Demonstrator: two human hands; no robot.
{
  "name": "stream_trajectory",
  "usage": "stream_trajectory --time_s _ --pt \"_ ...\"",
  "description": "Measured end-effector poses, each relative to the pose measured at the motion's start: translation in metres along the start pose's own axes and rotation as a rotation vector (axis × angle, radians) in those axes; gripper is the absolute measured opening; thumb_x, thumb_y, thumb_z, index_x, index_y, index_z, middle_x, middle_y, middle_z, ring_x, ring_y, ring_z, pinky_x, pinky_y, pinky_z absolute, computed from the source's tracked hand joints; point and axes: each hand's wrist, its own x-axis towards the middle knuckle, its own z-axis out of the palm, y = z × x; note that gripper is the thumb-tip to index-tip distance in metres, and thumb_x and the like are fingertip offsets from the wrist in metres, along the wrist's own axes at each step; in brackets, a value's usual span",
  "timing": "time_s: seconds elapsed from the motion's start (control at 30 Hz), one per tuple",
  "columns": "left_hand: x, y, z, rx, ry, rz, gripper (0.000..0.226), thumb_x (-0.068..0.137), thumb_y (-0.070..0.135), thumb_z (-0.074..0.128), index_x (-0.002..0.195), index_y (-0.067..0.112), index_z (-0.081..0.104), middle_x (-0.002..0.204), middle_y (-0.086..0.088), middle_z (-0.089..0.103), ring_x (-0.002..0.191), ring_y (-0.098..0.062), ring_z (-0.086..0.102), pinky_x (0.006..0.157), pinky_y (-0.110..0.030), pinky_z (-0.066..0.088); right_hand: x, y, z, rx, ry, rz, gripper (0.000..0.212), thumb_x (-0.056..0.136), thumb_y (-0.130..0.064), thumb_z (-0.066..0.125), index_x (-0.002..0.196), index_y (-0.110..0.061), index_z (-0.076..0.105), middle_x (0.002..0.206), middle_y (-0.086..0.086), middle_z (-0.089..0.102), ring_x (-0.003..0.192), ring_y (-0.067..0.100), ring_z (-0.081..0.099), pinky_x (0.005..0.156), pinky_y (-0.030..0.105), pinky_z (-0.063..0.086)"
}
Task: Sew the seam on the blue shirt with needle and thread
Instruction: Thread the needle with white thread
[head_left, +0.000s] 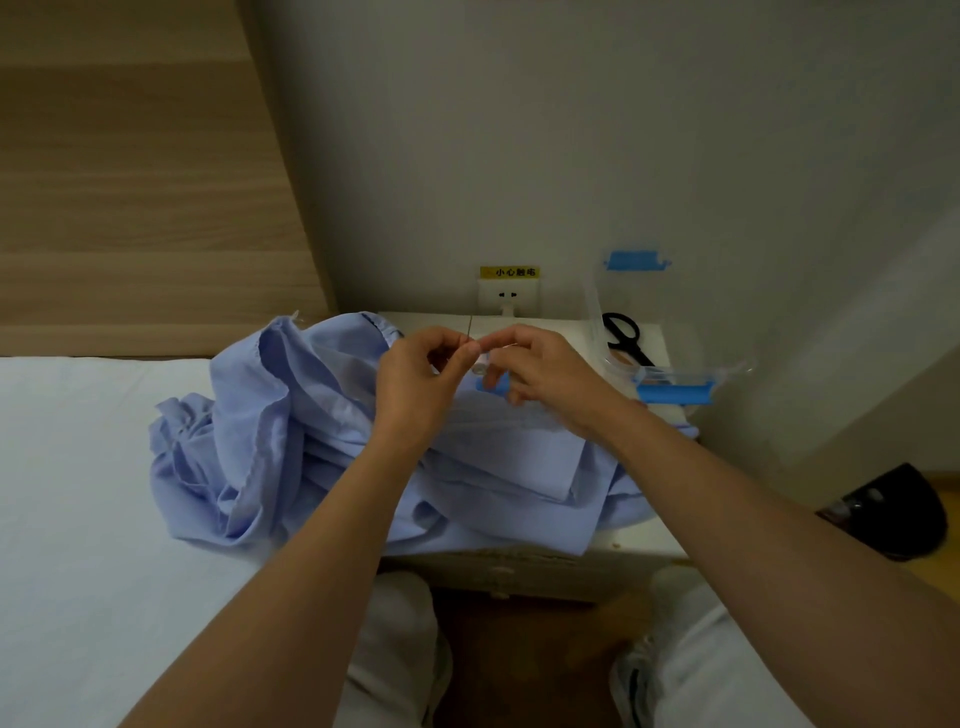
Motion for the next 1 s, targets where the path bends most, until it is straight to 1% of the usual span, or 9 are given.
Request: stream_trajectory --time_s 0.07,0.13,0.33,0.43,0.5,0.57,0.63,0.83,1.0 --pt "0.0 0.0 0.001 -0.004 -0.007 0.003 0.012 0.092 0.029 0.061 0.092 0.019 0.067 0.078 0.011 0.063 0.076 -0.005 0.061 0.067 -0.009 0.046 0.0 0.001 -0.001 -0.051 0.043 -0.028 0.015 0.092 -0.016 0.063 0.104 -0.007 0.067 0.075 0.012 0.057 0.048 0.001 0.046 0.044 0.015 0.037" --pt "0.0 0.001 0.001 -0.022 -0.01 0.003 0.01 0.092 0.028 0.061 0.091 0.02 0.067 0.076 0.014 0.063 0.075 -0.004 0.06 0.066 -0.008 0.046 -0.001 -0.001 -0.003 -0.071 0.089 -0.054 0.016 0.089 -0.016 0.067 0.099 -0.004 0.069 0.068 0.007 0.055 0.042 -0.001 0.044 0.042 0.009 0.032" --pt "-0.001 0.001 0.0 -0.049 -0.004 -0.035 0.009 0.092 0.024 0.062 0.092 0.017 0.068 0.077 0.014 0.063 0.073 -0.001 0.06 0.066 -0.005 0.045 -0.001 -0.005 -0.008 -0.068 0.178 -0.094 0.005 0.086 -0.012 0.071 0.087 -0.007 0.07 0.068 -0.001 0.06 0.043 -0.005 0.048 0.044 0.006 0.036" --pt "-0.001 0.002 0.0 -0.103 -0.054 -0.023 0.007 0.091 0.02 0.064 0.087 0.017 0.069 0.075 0.013 0.065 0.068 0.001 0.06 0.066 -0.008 0.046 0.0 -0.006 -0.011 -0.003 0.271 -0.132 0.003 0.086 -0.013 0.07 0.084 -0.013 0.069 0.067 -0.005 0.061 0.048 -0.007 0.05 0.048 0.006 0.037" --pt "-0.002 0.003 0.002 -0.138 -0.101 -0.014 0.007 0.09 0.019 0.066 0.087 0.016 0.071 0.076 0.009 0.068 0.07 -0.002 0.063 0.069 -0.014 0.049 0.0 -0.007 -0.013 0.059 0.323 -0.17 0.004 0.086 -0.014 0.071 0.083 -0.016 0.07 0.066 -0.011 0.063 0.051 -0.008 0.053 0.05 0.006 0.039" --pt "-0.003 0.003 0.003 -0.145 -0.127 -0.011 0.008 0.089 0.02 0.067 0.09 0.016 0.074 0.08 0.005 0.072 0.076 -0.012 0.066 0.073 -0.022 0.053 0.0 -0.008 -0.014 0.072 0.321 -0.187 0.001 0.087 -0.015 0.07 0.085 -0.015 0.071 0.062 -0.018 0.063 0.054 -0.008 0.054 0.051 0.005 0.039" --pt "-0.004 0.004 0.004 -0.153 -0.147 0.001 0.008 0.089 0.02 0.067 0.092 0.017 0.074 0.082 0.004 0.072 0.078 -0.016 0.067 0.075 -0.026 0.054 -0.001 -0.009 -0.013 0.052 0.291 -0.185 0.003 0.087 -0.016 0.07 0.089 -0.014 0.071 0.06 -0.021 0.064 0.058 -0.009 0.056 0.052 0.004 0.04" --pt "-0.004 0.005 0.003 -0.192 -0.175 0.01 0.007 0.088 0.019 0.067 0.092 0.02 0.073 0.082 0.008 0.072 0.079 -0.01 0.067 0.078 -0.025 0.054 -0.004 -0.01 -0.012 0.064 0.213 -0.159 0.005 0.089 -0.013 0.066 0.092 -0.01 0.07 0.055 -0.021 0.061 0.05 -0.008 0.054 0.049 0.005 0.038" --pt "-0.004 0.01 0.001 -0.189 -0.199 0.034 0.012 0.089 0.016 0.066 0.091 0.026 0.07 0.082 0.013 0.07 0.078 -0.006 0.066 0.076 -0.019 0.053 -0.005 -0.012 -0.014 0.089 0.201 -0.155 0.007 0.091 -0.011 0.064 0.094 -0.007 0.068 0.057 -0.017 0.062 0.045 -0.006 0.052 0.047 0.007 0.038"
